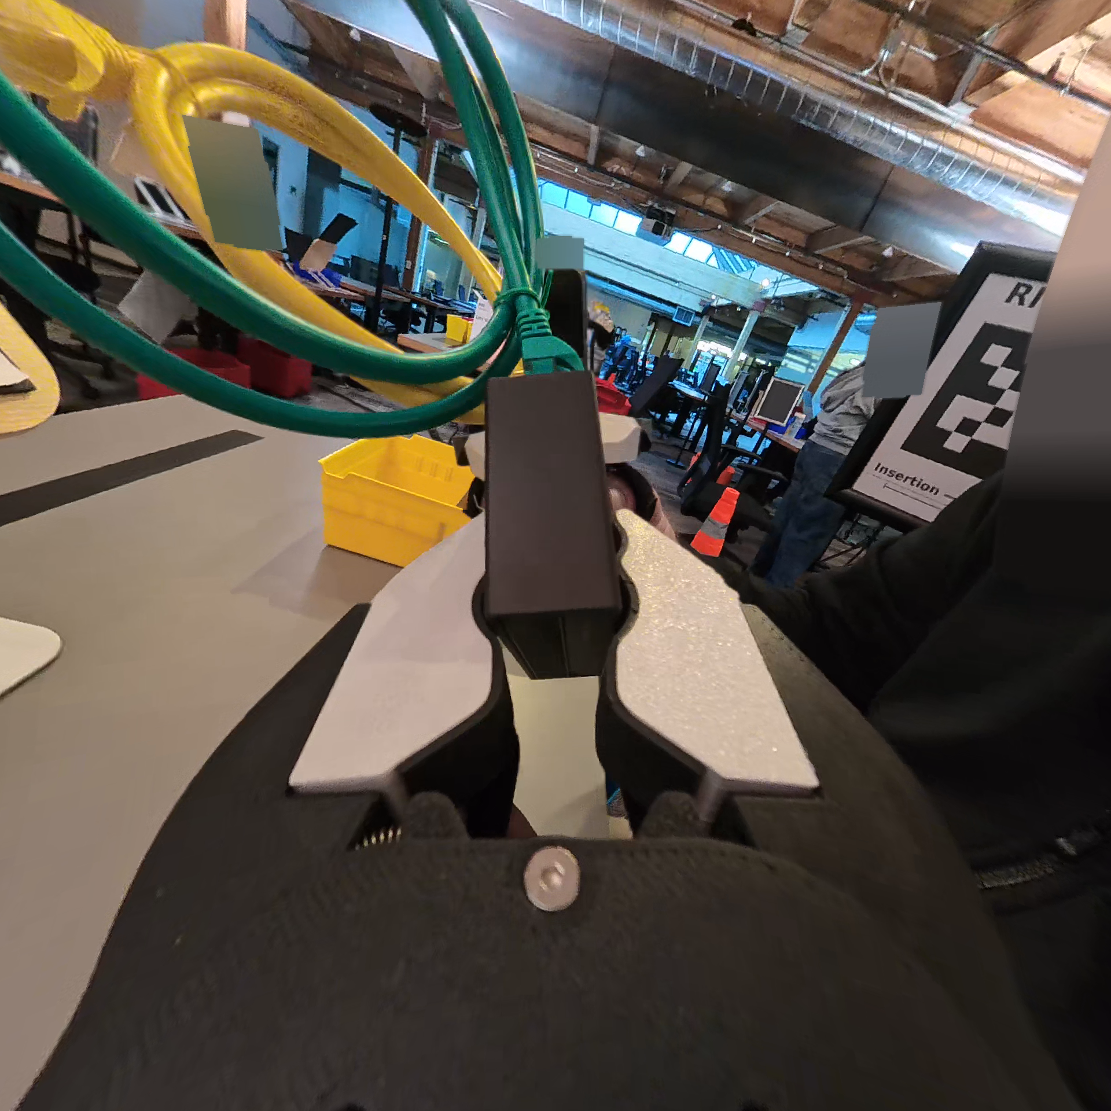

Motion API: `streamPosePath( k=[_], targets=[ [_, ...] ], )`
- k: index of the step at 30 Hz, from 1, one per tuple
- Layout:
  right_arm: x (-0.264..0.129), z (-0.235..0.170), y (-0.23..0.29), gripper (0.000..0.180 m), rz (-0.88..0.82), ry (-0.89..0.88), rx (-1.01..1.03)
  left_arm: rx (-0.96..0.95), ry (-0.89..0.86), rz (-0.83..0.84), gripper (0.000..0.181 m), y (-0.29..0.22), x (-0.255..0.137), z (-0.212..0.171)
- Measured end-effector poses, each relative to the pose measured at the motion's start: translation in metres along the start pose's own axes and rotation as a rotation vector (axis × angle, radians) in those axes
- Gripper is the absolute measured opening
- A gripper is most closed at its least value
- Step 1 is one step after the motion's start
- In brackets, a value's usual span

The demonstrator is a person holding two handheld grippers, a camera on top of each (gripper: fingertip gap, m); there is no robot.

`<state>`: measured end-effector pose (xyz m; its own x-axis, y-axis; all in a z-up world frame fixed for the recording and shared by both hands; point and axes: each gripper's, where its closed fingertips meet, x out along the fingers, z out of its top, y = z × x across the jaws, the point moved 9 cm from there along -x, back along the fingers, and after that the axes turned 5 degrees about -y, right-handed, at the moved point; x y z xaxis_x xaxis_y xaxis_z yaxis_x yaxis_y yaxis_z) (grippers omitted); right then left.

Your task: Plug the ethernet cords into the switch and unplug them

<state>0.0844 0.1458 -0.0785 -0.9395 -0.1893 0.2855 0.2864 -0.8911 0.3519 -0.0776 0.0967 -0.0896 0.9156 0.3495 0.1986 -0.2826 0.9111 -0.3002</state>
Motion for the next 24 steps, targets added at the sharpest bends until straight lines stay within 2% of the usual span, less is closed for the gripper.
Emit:
streamPosePath(
  k=[5,9,11,12,14,17,20,24],
  targets=[
    [0.000,-0.003,-0.005,0.011,0.022,-0.013,0.044,0.016,0.005,0.007,0.030,0.004,-0.002,0.000],
    [-0.004,-0.004,-0.004,0.014,-0.026,0.147,-0.059,-0.045,-0.013,0.010,0.030,0.006,-0.008,0.004],
    [-0.011,-0.001,-0.003,0.029,-0.009,0.188,-0.017,-0.057,-0.018,0.019,0.030,0.009,-0.012,0.009],
    [-0.015,0.002,-0.002,0.027,-0.015,0.198,-0.034,-0.079,-0.023,0.013,0.030,0.011,-0.013,0.011],
    [-0.015,0.004,0.012,0.019,-0.030,0.316,-0.177,-0.110,-0.011,0.022,0.030,0.015,-0.015,0.013],
    [-0.008,0.010,0.033,0.020,-0.130,0.459,-0.420,-0.192,-0.024,0.017,0.030,0.018,-0.016,0.012],
    [0.000,0.012,0.049,0.027,-0.313,0.531,-0.948,-0.288,-0.029,-0.003,0.030,0.023,-0.016,0.008],
    [0.016,-0.006,0.050,0.033,-0.442,0.733,-1.496,-0.389,-0.024,-0.039,0.030,0.024,-0.012,0.003]
  ],
)
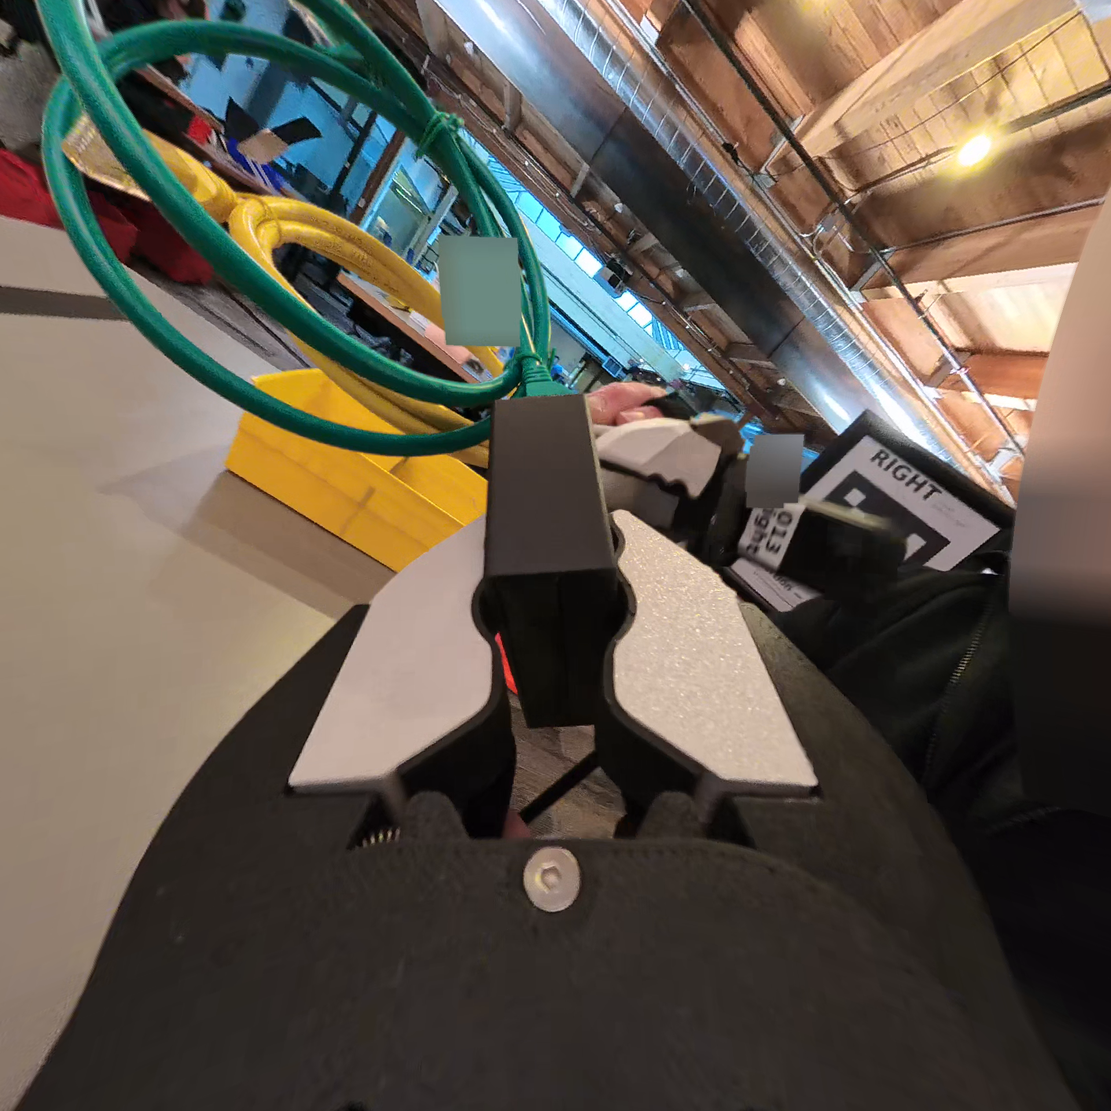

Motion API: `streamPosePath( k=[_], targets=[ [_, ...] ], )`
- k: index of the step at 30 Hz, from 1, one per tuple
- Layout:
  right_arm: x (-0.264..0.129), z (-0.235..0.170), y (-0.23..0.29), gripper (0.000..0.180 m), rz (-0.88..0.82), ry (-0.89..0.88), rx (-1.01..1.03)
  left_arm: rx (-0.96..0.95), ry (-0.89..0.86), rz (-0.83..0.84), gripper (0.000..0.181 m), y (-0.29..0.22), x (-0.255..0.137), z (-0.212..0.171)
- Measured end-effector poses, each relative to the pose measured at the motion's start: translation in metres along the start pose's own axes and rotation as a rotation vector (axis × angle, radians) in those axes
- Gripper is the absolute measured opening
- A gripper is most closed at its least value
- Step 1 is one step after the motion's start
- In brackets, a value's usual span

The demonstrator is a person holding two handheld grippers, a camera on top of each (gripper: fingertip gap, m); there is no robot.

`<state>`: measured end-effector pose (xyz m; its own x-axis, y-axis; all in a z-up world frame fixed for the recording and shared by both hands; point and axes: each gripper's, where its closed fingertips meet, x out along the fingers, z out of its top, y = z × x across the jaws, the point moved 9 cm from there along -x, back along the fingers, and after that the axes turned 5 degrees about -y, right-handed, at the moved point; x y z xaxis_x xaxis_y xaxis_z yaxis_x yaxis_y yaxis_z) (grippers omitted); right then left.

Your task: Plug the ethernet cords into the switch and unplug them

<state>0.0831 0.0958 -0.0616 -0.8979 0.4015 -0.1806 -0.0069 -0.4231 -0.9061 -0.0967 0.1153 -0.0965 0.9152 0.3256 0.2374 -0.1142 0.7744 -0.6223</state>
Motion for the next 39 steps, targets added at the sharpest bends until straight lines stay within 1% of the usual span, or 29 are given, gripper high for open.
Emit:
streamPosePath(
  k=[3,5,6,10,12,15,17,18,20,21,23,24,25,27,30,31,34,35,36,38,39],
  targets=[
    [0.013,0.001,0.011,0.038,-0.043,0.094,-0.230,-0.068,0.013,-0.036,0.030,0.000,0.003,-0.003],
    [0.018,-0.002,0.015,0.040,-0.074,0.116,-0.355,-0.097,0.012,-0.043,0.030,0.000,0.003,-0.004],
    [0.018,-0.003,0.014,0.035,-0.116,0.115,-0.408,-0.119,0.024,-0.053,0.030,0.001,0.004,-0.005],
    [0.018,-0.001,0.015,0.015,-0.075,0.115,-0.529,-0.201,0.049,-0.056,0.029,0.005,0.008,-0.012],
    [0.018,-0.002,0.014,0.014,-0.041,0.119,-0.520,-0.251,0.034,-0.067,0.030,0.009,0.008,-0.015],
    [0.018,-0.002,0.011,0.014,0.014,0.139,-0.451,-0.255,0.007,-0.057,0.033,0.011,0.008,-0.015],
    [0.017,-0.004,0.007,0.013,0.052,0.140,-0.342,-0.198,-0.037,-0.012,0.045,0.010,0.005,-0.009],
    [0.016,-0.007,0.005,0.013,0.056,0.147,-0.293,-0.156,-0.052,0.012,0.051,0.009,0.003,-0.006],
    [0.014,-0.014,-0.001,0.012,0.073,0.157,-0.204,-0.030,-0.061,0.075,0.055,0.005,-0.002,0.002],
    [0.013,-0.017,-0.004,0.010,0.083,0.145,-0.155,0.079,-0.059,0.118,0.056,0.002,-0.004,0.005],
    [0.013,-0.025,-0.007,0.009,0.086,0.176,-0.129,0.299,-0.095,0.193,0.064,-0.008,-0.009,0.012],
    [0.014,-0.028,-0.008,0.009,0.088,0.189,-0.103,0.369,-0.087,0.212,0.072,-0.012,-0.009,0.015],
    [0.014,-0.030,-0.009,0.009,0.071,0.195,-0.099,0.415,-0.048,0.241,0.085,-0.015,-0.007,0.017],
    [0.015,-0.030,-0.008,0.009,0.030,0.223,-0.128,0.463,0.022,0.260,0.101,-0.019,-0.002,0.016],
    [0.017,-0.030,-0.008,0.009,-0.010,0.258,-0.145,0.462,0.059,0.282,0.112,-0.020,0.005,0.009],
    [0.018,-0.029,-0.007,0.009,-0.009,0.257,-0.146,0.471,0.088,0.301,0.118,-0.019,0.008,0.005],
    [0.018,-0.023,-0.003,0.009,-0.017,0.228,-0.141,0.465,0.137,0.337,0.128,-0.011,0.016,-0.005],
    [0.018,-0.021,-0.002,0.009,-0.021,0.232,-0.138,0.464,0.136,0.337,0.131,-0.009,0.017,-0.008],
    [0.020,-0.020,-0.001,0.009,-0.030,0.248,-0.140,0.463,0.126,0.330,0.126,-0.009,0.017,-0.009],
    [0.021,-0.021,0.002,0.009,-0.037,0.262,-0.151,0.482,0.144,0.309,0.110,-0.012,0.018,-0.013],
    [0.021,-0.021,0.003,0.009,-0.044,0.270,-0.141,0.500,0.143,0.321,0.110,-0.013,0.019,-0.013]
  ],
)
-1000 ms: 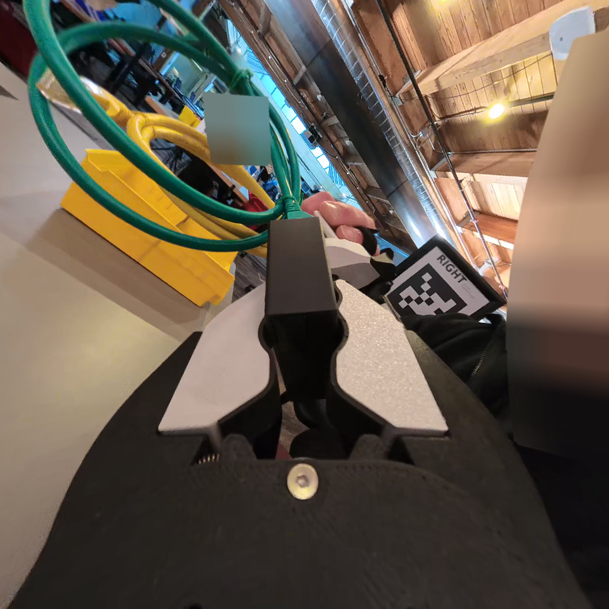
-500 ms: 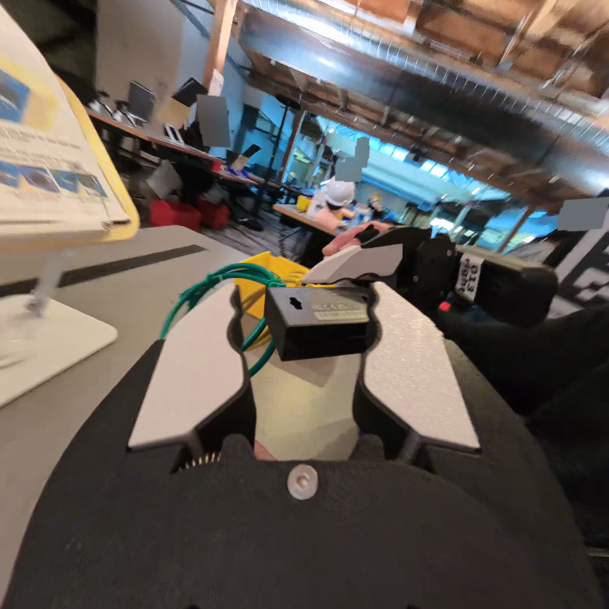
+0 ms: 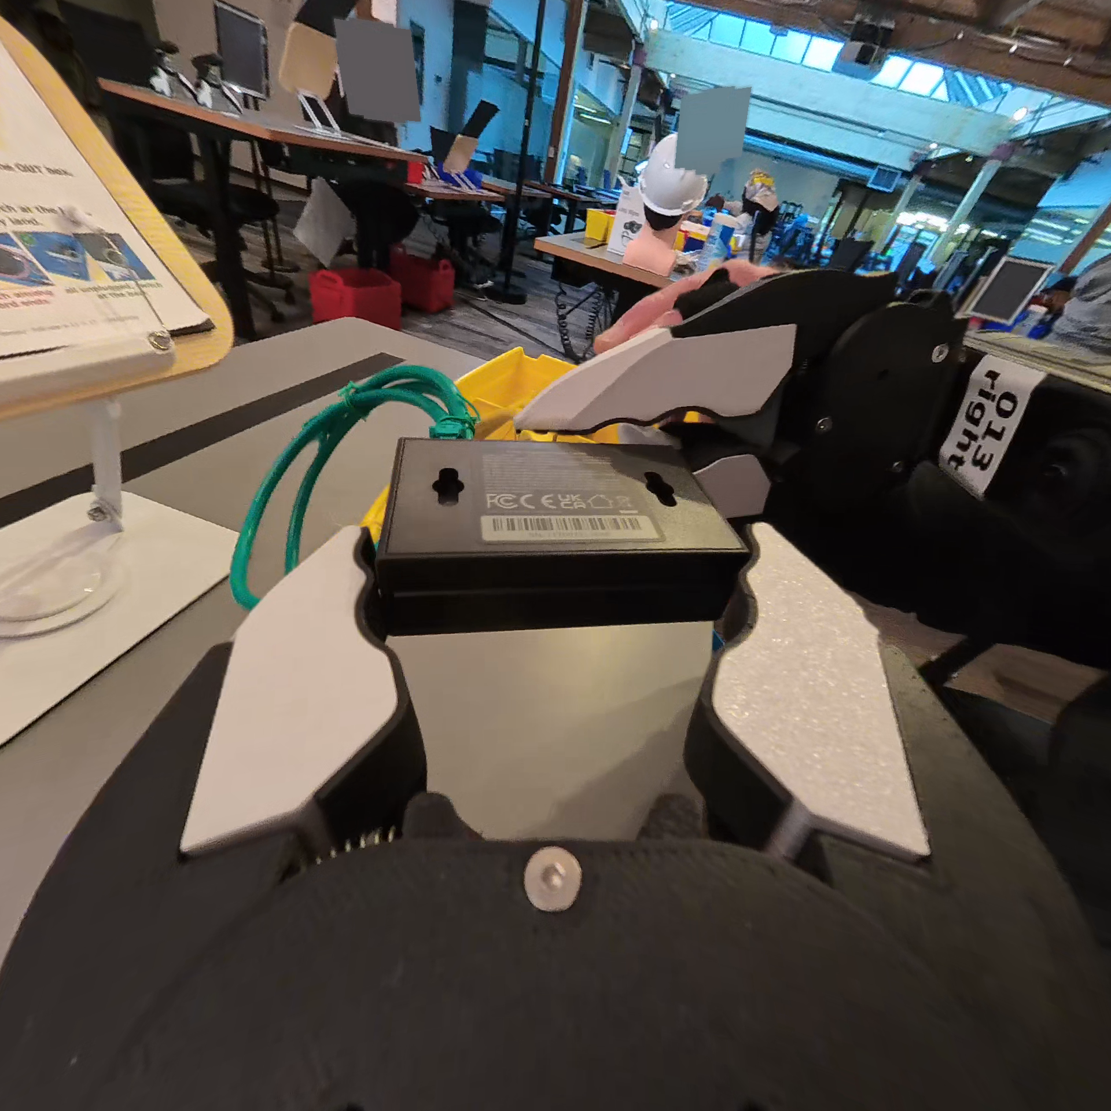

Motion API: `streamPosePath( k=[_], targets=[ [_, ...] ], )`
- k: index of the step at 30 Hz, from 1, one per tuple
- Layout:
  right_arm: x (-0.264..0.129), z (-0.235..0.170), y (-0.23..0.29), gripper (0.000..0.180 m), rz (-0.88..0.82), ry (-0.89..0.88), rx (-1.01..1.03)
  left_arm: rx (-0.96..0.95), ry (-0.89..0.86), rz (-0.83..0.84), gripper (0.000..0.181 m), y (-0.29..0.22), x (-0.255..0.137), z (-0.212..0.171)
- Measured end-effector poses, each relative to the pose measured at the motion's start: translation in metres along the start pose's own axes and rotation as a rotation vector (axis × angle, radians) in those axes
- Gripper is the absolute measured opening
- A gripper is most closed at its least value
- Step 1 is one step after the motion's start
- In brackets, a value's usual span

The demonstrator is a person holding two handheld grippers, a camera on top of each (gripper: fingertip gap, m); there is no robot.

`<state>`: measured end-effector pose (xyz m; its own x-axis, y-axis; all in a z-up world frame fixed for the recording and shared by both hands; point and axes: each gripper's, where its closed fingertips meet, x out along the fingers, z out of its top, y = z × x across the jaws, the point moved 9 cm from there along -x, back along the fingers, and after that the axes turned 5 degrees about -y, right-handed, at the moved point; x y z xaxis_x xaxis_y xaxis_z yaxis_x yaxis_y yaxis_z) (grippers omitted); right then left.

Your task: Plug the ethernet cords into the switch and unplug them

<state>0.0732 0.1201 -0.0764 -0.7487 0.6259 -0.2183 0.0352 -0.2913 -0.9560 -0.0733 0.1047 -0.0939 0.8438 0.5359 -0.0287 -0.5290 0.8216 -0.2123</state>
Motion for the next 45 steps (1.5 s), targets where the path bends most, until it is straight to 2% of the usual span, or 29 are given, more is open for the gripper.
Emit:
streamPosePath(
  k=[4,6,9,12,14,20,23,26,36,45],
  targets=[
    [-0.002,0.003,0.000,0.009,-0.017,0.006,0.015,-0.002,-0.025,-0.031,0.109,0.002,-0.003,0.004],
    [0.000,0.004,-0.001,0.009,-0.011,0.041,0.015,0.028,-0.041,-0.006,0.102,0.005,-0.007,0.007],
    [0.001,0.012,0.000,0.009,-0.006,0.061,-0.024,-0.008,-0.022,-0.019,0.126,0.006,-0.004,0.004],
    [-0.001,0.018,0.001,0.009,-0.011,0.037,-0.032,-0.001,0.011,0.015,0.114,0.012,-0.004,-0.001],
    [-0.002,0.018,0.001,0.009,-0.014,0.015,-0.016,-0.059,-0.008,-0.014,0.113,0.013,-0.005,0.000],
    [0.000,0.012,0.008,0.011,-0.006,-0.050,-0.027,-0.077,-0.031,-0.019,0.112,0.016,-0.005,-0.002],
    [0.000,0.011,0.009,0.019,0.014,-0.083,-0.047,-0.106,-0.036,-0.025,0.111,0.016,-0.006,-0.001],
    [-0.001,0.014,0.011,0.016,0.040,-0.108,-0.079,-0.118,-0.024,-0.028,0.111,0.015,-0.005,-0.001],
    [0.001,0.016,0.014,0.012,0.183,-0.091,-0.104,-0.143,-0.007,-0.032,0.111,0.016,-0.003,-0.006],
    [0.004,0.012,0.004,0.012,0.213,-0.087,0.009,-0.198,-0.027,-0.020,0.110,0.018,-0.002,-0.008]
  ],
)
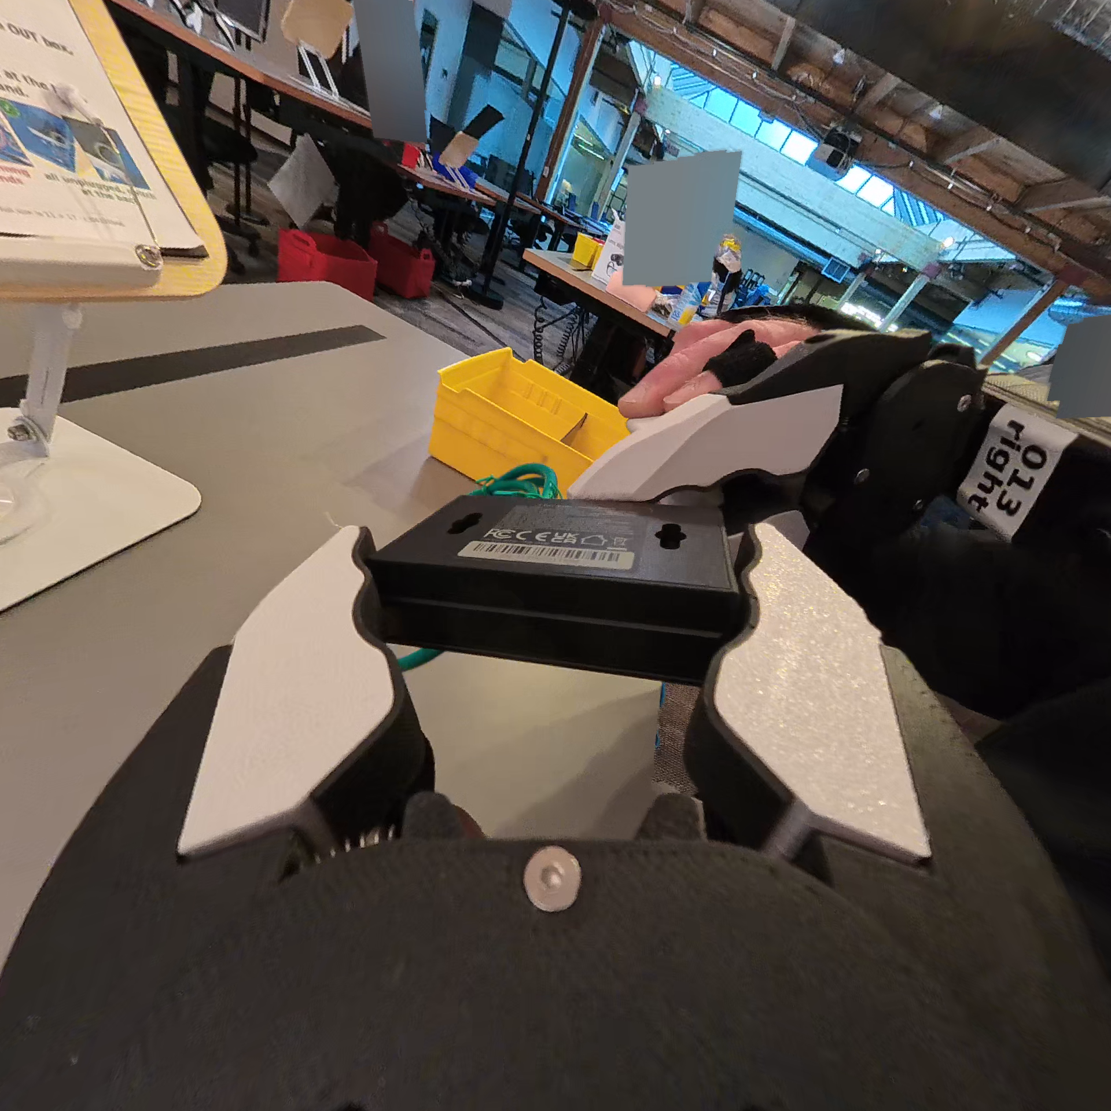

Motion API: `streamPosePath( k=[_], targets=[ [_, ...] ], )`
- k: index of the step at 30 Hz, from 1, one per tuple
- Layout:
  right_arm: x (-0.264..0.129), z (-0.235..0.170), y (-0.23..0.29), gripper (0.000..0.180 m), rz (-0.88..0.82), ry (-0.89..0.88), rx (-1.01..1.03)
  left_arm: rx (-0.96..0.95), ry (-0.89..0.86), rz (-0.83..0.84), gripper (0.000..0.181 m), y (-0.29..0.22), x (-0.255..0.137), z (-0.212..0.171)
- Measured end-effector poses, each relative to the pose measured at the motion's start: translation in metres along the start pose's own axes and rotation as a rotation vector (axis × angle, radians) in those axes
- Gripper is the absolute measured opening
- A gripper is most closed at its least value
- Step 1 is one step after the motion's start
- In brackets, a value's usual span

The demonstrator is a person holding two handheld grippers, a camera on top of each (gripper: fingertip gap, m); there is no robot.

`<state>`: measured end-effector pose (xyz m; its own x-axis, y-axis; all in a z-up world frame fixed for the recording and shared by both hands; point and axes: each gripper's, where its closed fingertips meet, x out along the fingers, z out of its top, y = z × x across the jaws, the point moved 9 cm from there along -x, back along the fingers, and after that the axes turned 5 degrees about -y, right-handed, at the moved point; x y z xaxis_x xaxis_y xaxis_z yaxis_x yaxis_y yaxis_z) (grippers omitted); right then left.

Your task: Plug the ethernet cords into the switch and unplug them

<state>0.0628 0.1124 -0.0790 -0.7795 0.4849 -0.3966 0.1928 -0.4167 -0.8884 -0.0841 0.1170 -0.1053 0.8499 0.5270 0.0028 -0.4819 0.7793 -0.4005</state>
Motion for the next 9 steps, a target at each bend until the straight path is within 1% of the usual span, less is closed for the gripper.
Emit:
streamPosePath(
  k=[4,9],
  targets=[
    [-0.0025,0.0017,0.0005,0.012,0.005,-0.002,-0.022,-0.062,-0.015,-0.016,0.110,-0.0007,-0.0001,0.0002],
    [-0.0086,-0.0004,-0.0006,0.012,0.023,0.000,-0.021,-0.067,-0.010,-0.008,0.110,-0.0062,0.0036,-0.0012]
  ],
)
